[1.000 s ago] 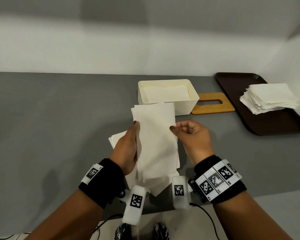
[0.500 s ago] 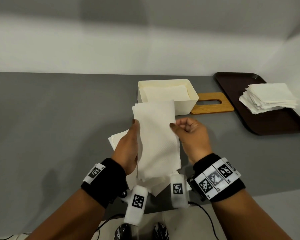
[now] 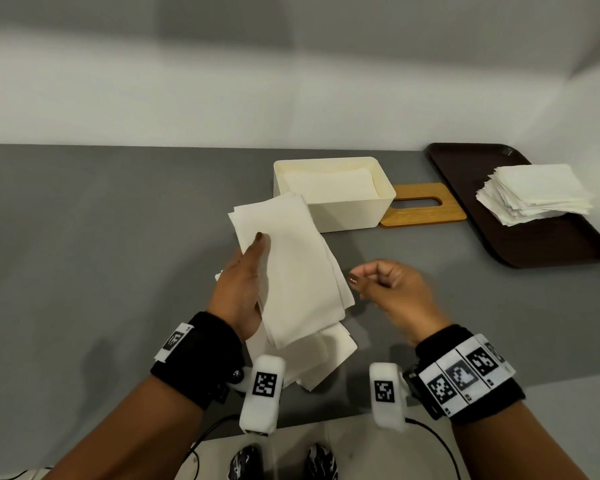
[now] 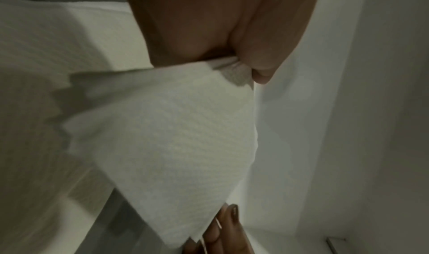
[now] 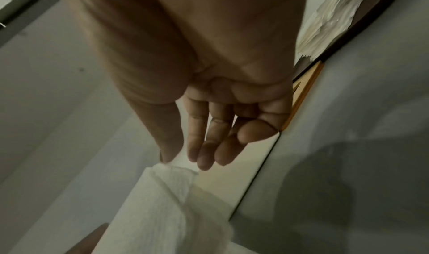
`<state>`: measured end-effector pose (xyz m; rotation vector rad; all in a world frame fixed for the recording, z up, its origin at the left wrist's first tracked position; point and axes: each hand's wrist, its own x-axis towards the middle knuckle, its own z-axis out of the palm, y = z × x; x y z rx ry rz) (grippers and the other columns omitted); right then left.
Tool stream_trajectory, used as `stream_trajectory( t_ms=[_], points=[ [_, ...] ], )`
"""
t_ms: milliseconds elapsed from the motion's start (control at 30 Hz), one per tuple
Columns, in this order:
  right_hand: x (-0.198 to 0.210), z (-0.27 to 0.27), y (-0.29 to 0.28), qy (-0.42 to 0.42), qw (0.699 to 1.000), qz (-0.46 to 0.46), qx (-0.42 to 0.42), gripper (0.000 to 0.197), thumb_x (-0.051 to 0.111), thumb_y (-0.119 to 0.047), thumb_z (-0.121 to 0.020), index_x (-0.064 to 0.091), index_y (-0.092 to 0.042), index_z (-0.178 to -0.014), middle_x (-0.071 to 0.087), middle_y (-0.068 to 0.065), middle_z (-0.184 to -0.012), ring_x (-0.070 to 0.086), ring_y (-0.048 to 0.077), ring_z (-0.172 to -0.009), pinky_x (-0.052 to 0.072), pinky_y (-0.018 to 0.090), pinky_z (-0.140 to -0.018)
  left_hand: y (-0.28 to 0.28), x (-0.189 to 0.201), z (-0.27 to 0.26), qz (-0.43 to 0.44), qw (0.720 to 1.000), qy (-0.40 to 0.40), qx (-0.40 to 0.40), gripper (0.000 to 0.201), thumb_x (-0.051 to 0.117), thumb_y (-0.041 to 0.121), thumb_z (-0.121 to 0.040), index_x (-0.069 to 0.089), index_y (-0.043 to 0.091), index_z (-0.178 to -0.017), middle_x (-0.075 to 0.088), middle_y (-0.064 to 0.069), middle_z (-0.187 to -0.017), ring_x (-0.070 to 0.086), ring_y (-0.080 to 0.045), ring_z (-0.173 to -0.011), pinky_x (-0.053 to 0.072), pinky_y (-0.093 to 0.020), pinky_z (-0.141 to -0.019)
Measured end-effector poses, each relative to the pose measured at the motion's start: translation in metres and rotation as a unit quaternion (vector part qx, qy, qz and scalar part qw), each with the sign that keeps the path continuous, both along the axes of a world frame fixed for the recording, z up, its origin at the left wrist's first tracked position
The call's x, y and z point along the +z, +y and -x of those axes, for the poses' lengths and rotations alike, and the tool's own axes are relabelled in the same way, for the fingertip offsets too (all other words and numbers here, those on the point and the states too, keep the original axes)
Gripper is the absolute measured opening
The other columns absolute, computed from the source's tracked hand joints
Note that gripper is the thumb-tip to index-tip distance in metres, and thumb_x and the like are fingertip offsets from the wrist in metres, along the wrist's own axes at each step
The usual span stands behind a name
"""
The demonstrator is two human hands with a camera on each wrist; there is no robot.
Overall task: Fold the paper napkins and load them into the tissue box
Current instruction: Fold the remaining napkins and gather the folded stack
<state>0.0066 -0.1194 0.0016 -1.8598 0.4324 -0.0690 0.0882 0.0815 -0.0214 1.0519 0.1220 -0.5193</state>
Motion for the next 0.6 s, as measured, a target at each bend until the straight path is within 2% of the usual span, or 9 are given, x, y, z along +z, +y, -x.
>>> stream_trajectory(
  t_ms=[167,300,367,500,567,600],
  points=[
    [-0.008,0.002,0.009,-0.005,0.999,-0.033,0.013,0.012,0.072,-0.005,-0.083,0.07,-0.016,-0.08,0.071,-0.006,-0.064,0.061,0.005,-0.053,0.046,0.012,-0.053,0.001,-0.004,-0.004,0.013,1.0,0.007,0.017,0.053,0.056,0.051,-0.093,0.057,0.018,-0.134,0.067,-0.008,-0.128,0.063,-0.028,-0.119,0.047,-0.049,-0.103],
    [-0.01,0.005,0.019,0.011,0.997,-0.072,0.034,0.009,0.069,-0.003,-0.085,0.068,-0.011,-0.081,0.069,-0.006,-0.064,0.061,0.004,-0.05,0.043,0.01,-0.049,0.001,-0.006,-0.005,0.023,0.999,0.013,0.025,0.055,0.058,0.052,-0.09,0.059,0.015,-0.132,0.067,-0.011,-0.127,0.065,-0.029,-0.116,0.051,-0.046,-0.097],
    [-0.011,0.007,0.023,0.015,0.996,-0.08,0.037,0.008,0.068,-0.003,-0.087,0.067,-0.009,-0.082,0.069,-0.006,-0.063,0.062,0.004,-0.05,0.043,0.011,-0.049,0.001,-0.006,-0.004,0.024,0.999,0.016,0.02,0.057,0.06,0.052,-0.089,0.059,0.015,-0.132,0.066,-0.012,-0.128,0.064,-0.03,-0.117,0.05,-0.047,-0.098],
    [-0.011,0.008,0.025,0.032,0.998,-0.041,0.047,0.014,0.062,-0.013,-0.093,0.069,-0.012,-0.081,0.067,-0.002,-0.065,0.061,0.008,-0.055,0.043,0.016,-0.052,0.001,-0.007,-0.003,-0.003,1.0,-0.002,0.03,0.046,0.058,0.038,-0.096,0.056,0.011,-0.133,0.069,-0.013,-0.123,0.066,-0.032,-0.112,0.057,-0.042,-0.084],
    [-0.01,0.004,0.024,0.025,0.999,-0.002,0.022,0.023,0.056,-0.021,-0.097,0.068,-0.006,-0.085,0.064,0.006,-0.072,0.057,0.013,-0.063,0.044,0.021,-0.059,0.001,-0.006,-0.001,-0.006,0.999,-0.008,0.03,0.04,0.054,0.031,-0.099,0.057,0.009,-0.132,0.069,-0.013,-0.123,0.066,-0.031,-0.113,0.055,-0.044,-0.091],
    [-0.008,0.002,0.023,0.02,1.0,0.02,0.007,0.025,0.052,-0.026,-0.098,0.068,-0.007,-0.093,0.065,0.005,-0.079,0.057,0.014,-0.07,0.045,0.023,-0.064,0.001,-0.005,0.0,-0.007,0.999,-0.011,0.029,0.039,0.053,0.029,-0.1,0.057,0.008,-0.132,0.069,-0.012,-0.123,0.066,-0.03,-0.114,0.053,-0.046,-0.096]
  ],
)
